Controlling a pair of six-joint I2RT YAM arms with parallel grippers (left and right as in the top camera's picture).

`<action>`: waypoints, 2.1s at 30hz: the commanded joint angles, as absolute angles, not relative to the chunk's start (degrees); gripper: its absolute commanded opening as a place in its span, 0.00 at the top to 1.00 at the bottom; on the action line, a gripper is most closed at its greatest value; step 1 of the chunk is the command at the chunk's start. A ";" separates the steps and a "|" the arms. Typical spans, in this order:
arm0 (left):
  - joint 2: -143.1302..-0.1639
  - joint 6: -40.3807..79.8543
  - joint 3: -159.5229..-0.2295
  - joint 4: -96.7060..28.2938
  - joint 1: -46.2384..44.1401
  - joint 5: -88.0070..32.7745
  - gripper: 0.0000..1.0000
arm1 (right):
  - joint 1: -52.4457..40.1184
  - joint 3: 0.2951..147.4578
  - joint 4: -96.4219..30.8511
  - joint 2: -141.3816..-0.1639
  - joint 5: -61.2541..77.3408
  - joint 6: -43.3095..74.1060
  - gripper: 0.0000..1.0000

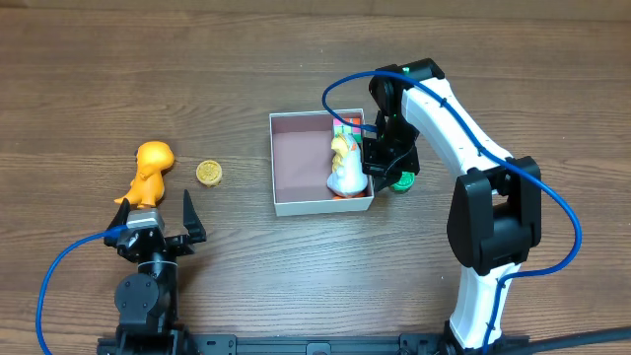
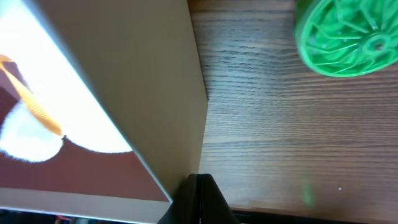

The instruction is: Pack container

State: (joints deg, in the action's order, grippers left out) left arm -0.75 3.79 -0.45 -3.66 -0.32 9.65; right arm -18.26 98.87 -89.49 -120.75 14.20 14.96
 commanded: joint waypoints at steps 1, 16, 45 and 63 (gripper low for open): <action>-0.64 2.33 -0.30 -3.60 0.08 9.41 0.00 | -18.00 98.63 -88.90 -120.68 17.26 14.98 0.96; -0.64 2.33 -0.30 -3.60 0.08 9.41 0.00 | -17.91 98.65 -85.23 -120.68 15.92 15.00 0.96; -0.64 2.33 -0.30 -3.60 0.08 9.41 0.00 | -8.23 112.03 -90.74 -120.66 0.08 15.22 0.00; -0.64 2.33 -0.30 -3.60 0.08 9.41 0.00 | -8.32 97.27 -72.53 -120.68 -0.99 27.31 0.08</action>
State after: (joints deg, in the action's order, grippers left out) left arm -0.75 3.79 -0.45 -3.66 -0.32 9.67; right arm -8.49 98.74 -74.85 -120.75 1.45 23.70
